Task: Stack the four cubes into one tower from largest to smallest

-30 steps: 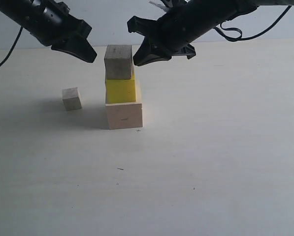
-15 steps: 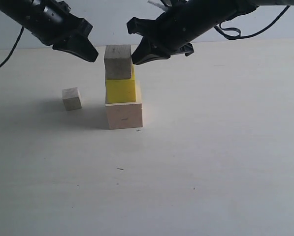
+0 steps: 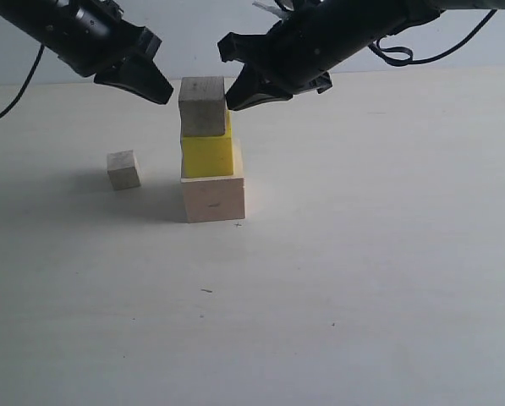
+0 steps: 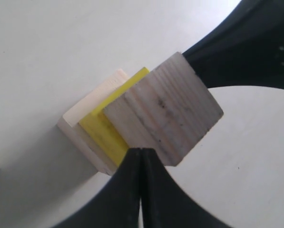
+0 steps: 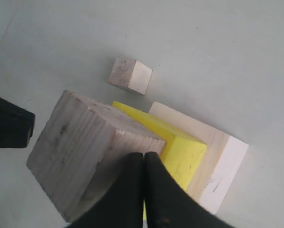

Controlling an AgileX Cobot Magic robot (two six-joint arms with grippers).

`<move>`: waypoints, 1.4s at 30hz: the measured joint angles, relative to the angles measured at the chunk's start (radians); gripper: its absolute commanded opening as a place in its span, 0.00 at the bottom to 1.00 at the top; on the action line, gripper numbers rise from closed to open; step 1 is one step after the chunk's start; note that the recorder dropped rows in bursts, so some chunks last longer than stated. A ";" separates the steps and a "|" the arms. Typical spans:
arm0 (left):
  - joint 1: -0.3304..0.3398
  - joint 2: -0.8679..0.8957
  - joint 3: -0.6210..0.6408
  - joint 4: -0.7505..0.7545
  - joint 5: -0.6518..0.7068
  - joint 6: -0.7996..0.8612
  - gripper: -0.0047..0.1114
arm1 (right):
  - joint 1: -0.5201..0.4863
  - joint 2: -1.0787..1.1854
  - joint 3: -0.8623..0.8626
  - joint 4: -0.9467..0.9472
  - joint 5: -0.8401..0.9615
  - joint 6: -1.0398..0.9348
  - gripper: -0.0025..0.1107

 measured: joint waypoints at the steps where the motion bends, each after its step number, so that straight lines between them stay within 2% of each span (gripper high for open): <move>1: 0.000 0.000 0.000 -0.002 0.000 0.001 0.04 | 0.000 0.000 0.000 0.000 0.000 0.000 0.02; 36: 0.000 0.000 0.000 -0.004 0.005 0.005 0.04 | 0.000 0.000 0.000 0.021 0.000 -0.070 0.02; 42: 0.037 -0.009 0.001 -0.002 0.005 0.005 0.04 | 0.000 -0.027 0.000 -0.098 -0.004 -0.007 0.02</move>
